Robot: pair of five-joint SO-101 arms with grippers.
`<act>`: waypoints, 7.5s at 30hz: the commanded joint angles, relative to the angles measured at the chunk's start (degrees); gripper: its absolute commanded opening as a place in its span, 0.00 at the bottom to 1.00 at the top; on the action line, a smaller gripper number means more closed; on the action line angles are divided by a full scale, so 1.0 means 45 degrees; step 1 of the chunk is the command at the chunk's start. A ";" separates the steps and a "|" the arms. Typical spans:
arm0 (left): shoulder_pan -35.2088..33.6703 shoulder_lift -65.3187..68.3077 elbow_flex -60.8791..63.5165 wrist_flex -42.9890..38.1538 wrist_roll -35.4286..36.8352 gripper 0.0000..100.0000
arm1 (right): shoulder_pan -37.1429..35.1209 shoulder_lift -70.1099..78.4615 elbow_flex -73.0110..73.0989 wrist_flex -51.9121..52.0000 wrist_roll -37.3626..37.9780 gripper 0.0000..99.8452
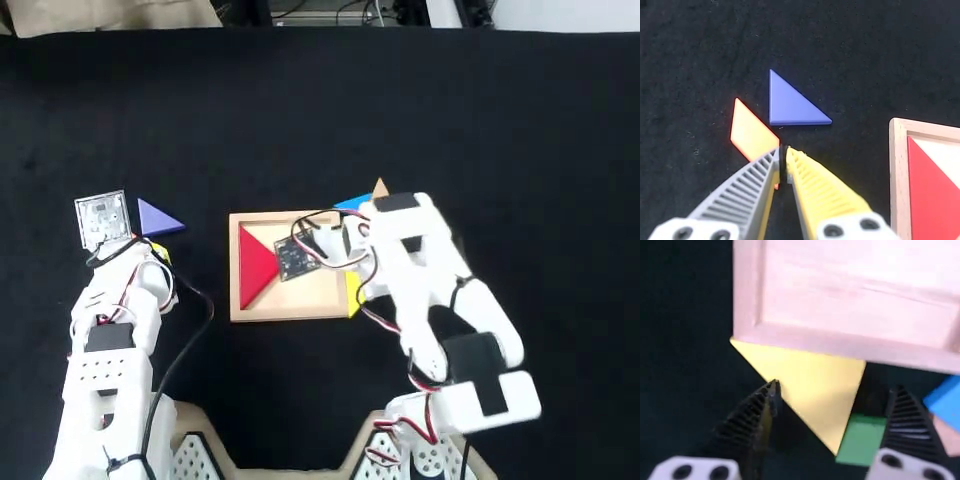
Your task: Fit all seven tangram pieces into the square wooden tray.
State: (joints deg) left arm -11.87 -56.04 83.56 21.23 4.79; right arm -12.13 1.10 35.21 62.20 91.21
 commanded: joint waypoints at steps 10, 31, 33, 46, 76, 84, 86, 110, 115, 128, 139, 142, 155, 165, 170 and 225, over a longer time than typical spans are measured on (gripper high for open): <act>0.0010 -0.0195 -0.0127 -0.0254 -0.0078 0.04 | 0.0527 0.0869 -0.0615 0.0527 0.0606 0.33; 0.0010 -0.0195 -0.0127 -0.0254 -0.0078 0.04 | -0.1504 0.0869 -0.0303 0.1094 0.0586 0.01; 0.0010 -0.0195 -0.0127 -0.0254 -0.0078 0.04 | -0.1504 0.0850 -0.0303 0.1094 0.0567 0.01; -0.0127 -0.0313 -0.0186 -0.0156 0.0000 0.04 | -0.2989 -0.3116 -0.2256 0.2559 -0.5705 0.01; -0.0576 -0.0313 -0.0186 -0.0234 0.0020 0.04 | -0.5822 0.4132 -0.6632 0.3048 -0.9651 0.01; -0.0557 -0.0313 -0.0186 -0.0234 0.0020 0.04 | -0.5861 0.4737 -0.6652 0.2520 -0.9670 0.01; -0.0557 -0.0313 -0.0186 -0.0234 0.0020 0.04 | -0.5958 0.5031 -0.6730 0.2227 -1.0002 0.01; -0.0498 -0.0313 -0.0166 -0.0254 0.0020 0.04 | -0.6720 0.5070 -0.7687 0.3712 -1.0745 0.29; -0.0498 -0.0313 -0.0147 -0.0254 0.0020 0.04 | -0.5705 0.4190 -0.8332 0.3712 -1.0803 0.26; -0.0498 -0.0313 -0.0147 -0.0254 0.0020 0.04 | -0.4689 0.3917 -0.8703 0.3243 -1.0725 0.26; -0.0479 -0.0313 -0.0186 -0.0254 0.0020 0.04 | -0.3087 0.4269 -0.8156 0.2735 -1.0510 0.05; -0.0479 -0.0313 -0.0166 -0.0254 0.0020 0.04 | -0.3477 0.4737 -0.7961 0.2676 -1.0217 0.02; -0.0479 -0.0313 -0.0166 -0.0254 0.0020 0.04 | -0.4708 0.4171 -0.8195 0.2794 -1.1136 0.01; -0.0479 -0.0313 -0.0186 -0.0254 0.0020 0.04 | -0.2305 0.2921 -0.7277 0.2813 -1.5551 0.01; -0.0479 -0.0313 -0.0147 -0.0254 0.0020 0.04 | -0.2481 0.1866 -0.5656 0.2305 -1.8208 0.01; -0.1260 -0.0156 -0.3370 0.4063 -0.1621 0.19 | -0.0860 0.4464 -0.6398 0.1602 -1.9829 0.14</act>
State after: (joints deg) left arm -13.80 -56.40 82.42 24.48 3.65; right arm -17.41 21.49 9.19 68.35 1.63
